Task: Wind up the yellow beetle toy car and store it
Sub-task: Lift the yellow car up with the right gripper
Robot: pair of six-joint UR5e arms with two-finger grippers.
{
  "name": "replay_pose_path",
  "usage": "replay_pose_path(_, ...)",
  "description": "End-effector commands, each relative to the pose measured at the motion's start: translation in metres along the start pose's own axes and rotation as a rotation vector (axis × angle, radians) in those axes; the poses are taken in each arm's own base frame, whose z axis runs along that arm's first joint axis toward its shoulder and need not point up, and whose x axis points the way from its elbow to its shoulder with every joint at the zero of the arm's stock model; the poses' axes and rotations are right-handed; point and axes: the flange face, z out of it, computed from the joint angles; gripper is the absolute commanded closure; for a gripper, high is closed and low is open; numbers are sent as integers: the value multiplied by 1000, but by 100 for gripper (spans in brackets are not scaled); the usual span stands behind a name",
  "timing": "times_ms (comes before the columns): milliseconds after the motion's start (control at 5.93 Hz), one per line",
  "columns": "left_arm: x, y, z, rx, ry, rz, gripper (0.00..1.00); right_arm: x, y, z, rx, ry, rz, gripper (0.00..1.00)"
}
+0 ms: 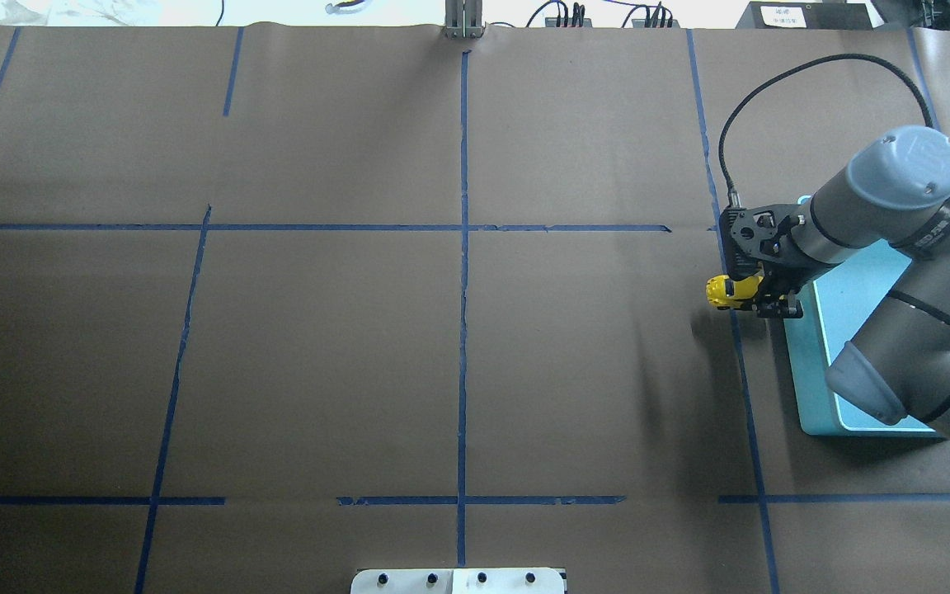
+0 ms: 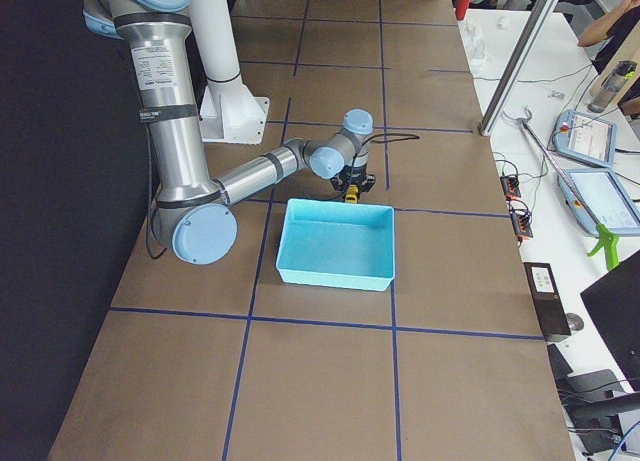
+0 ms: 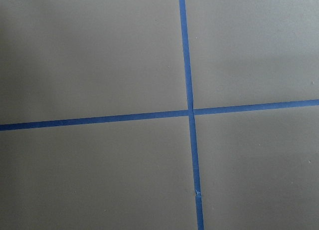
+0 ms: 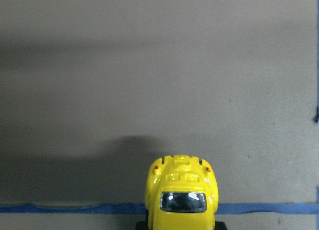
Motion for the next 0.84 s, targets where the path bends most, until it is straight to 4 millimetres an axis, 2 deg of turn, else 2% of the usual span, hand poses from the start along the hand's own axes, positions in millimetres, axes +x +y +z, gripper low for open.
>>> replay_pose_path(0,0,0,0,1,0,1,0,10,-1,-69,82,-11,51,100)
replay_pose_path(169,0,1,0,-1,0,-2,0,6,-2,-113,126,0,66,100)
replay_pose_path(337,0,1,0,0,0,0,0,3,5,-163,172,16,96,100)
replay_pose_path(506,0,1,0,0,2,0,0,1,21,-188,184,25,125,100)
replay_pose_path(674,0,1,0,0,2,0,0,-2,53,-175,146,10,115,100)
